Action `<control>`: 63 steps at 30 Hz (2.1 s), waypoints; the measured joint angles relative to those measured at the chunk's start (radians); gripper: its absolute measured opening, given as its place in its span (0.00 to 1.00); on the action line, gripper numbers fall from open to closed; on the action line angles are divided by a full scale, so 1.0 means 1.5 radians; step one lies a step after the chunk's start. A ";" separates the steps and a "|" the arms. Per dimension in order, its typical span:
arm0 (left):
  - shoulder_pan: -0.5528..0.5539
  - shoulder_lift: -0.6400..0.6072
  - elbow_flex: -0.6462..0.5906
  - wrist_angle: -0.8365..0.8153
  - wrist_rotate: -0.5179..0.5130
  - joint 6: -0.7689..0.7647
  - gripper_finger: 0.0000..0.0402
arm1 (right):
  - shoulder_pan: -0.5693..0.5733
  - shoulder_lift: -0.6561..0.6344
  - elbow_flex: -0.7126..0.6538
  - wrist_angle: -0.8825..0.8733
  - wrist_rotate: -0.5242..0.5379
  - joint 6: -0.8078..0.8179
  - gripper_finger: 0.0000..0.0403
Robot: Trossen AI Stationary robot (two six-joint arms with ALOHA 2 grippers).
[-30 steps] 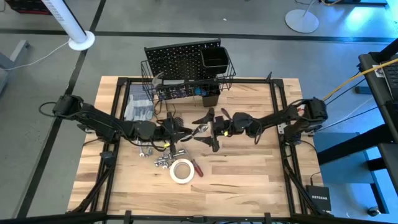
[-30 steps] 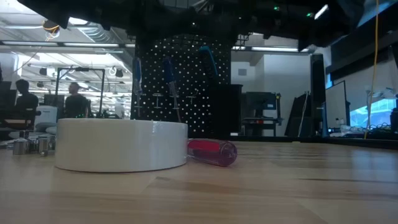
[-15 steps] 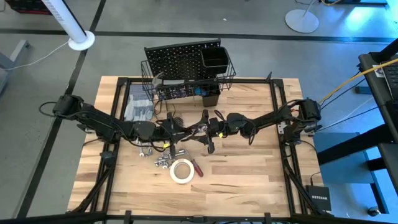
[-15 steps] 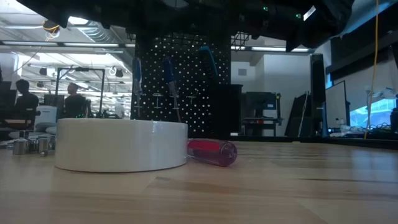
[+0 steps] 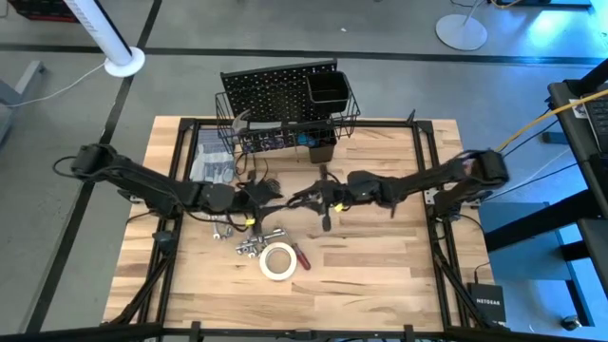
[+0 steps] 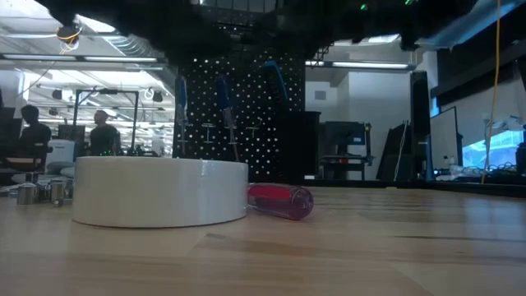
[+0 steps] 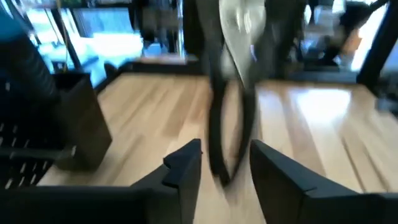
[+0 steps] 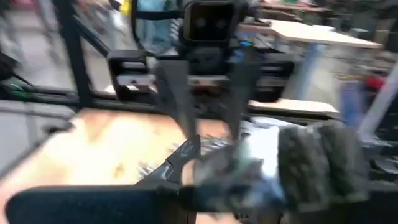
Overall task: Hang tools onto peg board
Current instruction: Put the black slip-joint pliers into the bottom black bin on the pegboard
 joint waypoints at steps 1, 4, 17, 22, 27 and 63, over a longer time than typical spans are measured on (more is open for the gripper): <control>-0.001 -0.020 0.000 -0.042 0.001 -0.004 0.34 | 0.005 -0.024 0.001 -0.038 0.025 -0.009 0.26; -0.004 -0.069 -0.001 -0.143 -0.003 -0.026 0.35 | 0.013 -0.090 0.001 -0.148 0.091 -0.028 0.26; -0.039 -0.086 -0.090 -0.119 -0.026 -0.097 0.36 | 0.011 -0.245 -0.137 -0.156 0.308 -0.010 0.26; -0.037 -0.086 -0.098 -0.083 -0.030 -0.082 0.36 | -0.023 -0.283 -0.294 0.099 0.363 -0.008 0.26; -0.037 -0.086 -0.098 -0.060 -0.041 -0.071 0.36 | -0.130 -0.263 -0.349 0.256 0.308 -0.005 0.26; -0.038 -0.084 -0.098 -0.069 -0.061 -0.105 0.36 | -0.337 -0.075 -0.115 -0.016 0.093 -0.019 0.71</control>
